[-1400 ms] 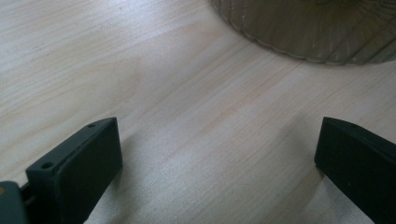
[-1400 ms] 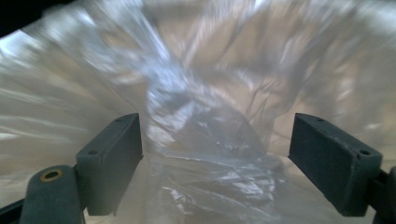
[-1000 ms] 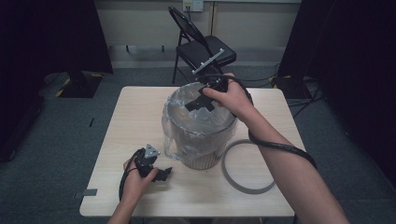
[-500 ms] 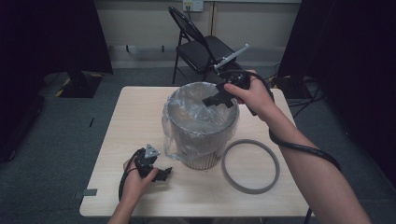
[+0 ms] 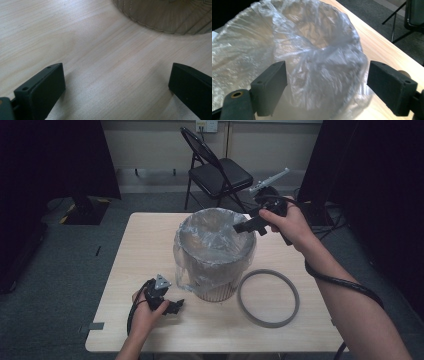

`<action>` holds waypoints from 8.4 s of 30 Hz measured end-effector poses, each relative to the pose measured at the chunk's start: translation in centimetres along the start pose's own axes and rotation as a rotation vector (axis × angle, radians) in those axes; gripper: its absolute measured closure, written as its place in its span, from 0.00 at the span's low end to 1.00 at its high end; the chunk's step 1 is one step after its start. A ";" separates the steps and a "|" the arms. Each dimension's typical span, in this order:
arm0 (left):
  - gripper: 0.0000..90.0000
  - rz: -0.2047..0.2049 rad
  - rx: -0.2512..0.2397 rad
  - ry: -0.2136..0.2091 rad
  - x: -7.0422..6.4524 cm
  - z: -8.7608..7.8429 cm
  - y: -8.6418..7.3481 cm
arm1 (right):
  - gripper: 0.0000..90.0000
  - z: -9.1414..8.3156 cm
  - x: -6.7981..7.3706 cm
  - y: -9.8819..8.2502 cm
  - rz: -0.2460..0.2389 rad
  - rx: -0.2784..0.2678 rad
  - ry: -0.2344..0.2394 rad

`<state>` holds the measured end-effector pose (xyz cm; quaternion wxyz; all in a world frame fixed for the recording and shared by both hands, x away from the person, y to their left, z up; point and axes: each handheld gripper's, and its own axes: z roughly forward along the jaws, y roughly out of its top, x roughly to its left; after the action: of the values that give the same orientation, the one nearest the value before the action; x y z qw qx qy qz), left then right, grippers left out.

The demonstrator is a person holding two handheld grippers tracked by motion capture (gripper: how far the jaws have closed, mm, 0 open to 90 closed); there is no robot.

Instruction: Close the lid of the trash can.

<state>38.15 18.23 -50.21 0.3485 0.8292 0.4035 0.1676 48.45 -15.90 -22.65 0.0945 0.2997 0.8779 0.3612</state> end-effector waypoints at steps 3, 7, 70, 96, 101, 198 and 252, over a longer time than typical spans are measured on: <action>0.00 0.000 0.000 0.000 0.0 0.0 0.0 | 0.17 -0.3 -0.4 -0.5 0.007 -0.003 -0.003; 0.00 -0.001 0.001 0.000 0.0 0.0 0.0 | 0.17 -0.6 -0.9 -1.1 0.016 -0.003 -0.003; 0.00 -0.001 -0.001 0.003 -0.1 0.0 -0.1 | 0.17 4.8 -6.6 -18.9 0.222 0.030 -0.070; 0.00 -0.001 -0.001 0.003 -0.1 -0.1 -0.1 | 0.20 8.1 -8.3 -26.1 0.252 0.024 -0.200; 0.00 -0.001 -0.001 0.003 -0.1 -0.1 -0.1 | 0.19 8.4 -8.4 -26.9 0.216 0.074 -0.236; 0.00 -0.005 -0.003 0.002 -0.1 0.0 -0.1 | 0.94 -13.4 -11.2 -12.9 0.344 -0.043 -0.229; 0.00 -0.005 -0.002 0.001 -0.1 0.0 -0.1 | 0.93 -2.0 -5.3 -2.9 0.368 -0.118 -0.100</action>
<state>38.02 18.18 -50.22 0.3494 0.8279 0.4054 0.1677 50.65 -21.81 -23.51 0.0875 0.4667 0.7799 0.4078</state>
